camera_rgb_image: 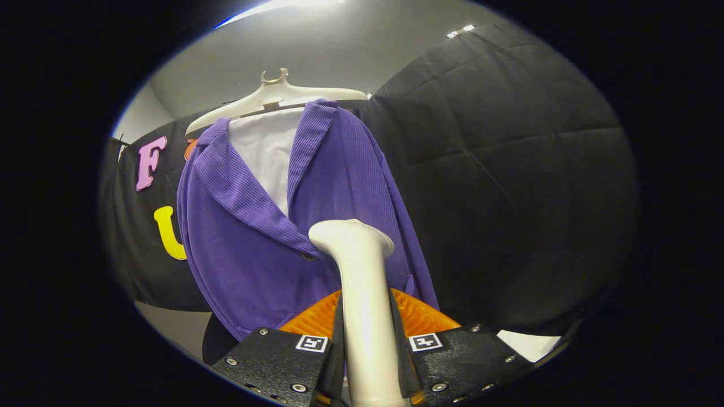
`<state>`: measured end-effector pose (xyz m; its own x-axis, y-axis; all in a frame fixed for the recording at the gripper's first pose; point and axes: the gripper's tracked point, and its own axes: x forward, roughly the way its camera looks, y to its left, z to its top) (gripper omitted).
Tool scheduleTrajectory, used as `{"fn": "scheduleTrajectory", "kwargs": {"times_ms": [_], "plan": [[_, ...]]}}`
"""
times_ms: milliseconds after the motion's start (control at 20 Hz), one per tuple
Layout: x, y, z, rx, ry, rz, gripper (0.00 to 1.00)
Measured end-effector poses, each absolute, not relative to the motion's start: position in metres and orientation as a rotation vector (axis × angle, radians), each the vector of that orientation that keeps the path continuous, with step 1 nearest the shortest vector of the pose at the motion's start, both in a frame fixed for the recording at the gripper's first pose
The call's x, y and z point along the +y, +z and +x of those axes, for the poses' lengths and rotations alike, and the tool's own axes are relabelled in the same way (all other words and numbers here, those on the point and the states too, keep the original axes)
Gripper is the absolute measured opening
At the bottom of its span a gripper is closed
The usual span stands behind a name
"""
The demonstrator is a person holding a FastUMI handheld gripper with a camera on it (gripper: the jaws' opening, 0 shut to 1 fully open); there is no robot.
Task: Iron the clothes twice with a garment steamer, once on the left side and once on the right side.
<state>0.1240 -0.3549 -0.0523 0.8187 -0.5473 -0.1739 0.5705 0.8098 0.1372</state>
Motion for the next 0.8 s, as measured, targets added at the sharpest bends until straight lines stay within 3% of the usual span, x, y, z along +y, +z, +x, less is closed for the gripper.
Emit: {"fn": "scheduleTrajectory", "kwargs": {"times_ms": [800], "plan": [[-0.373, -0.143, 0.099, 0.204, -0.641, 0.300, 0.37]]}}
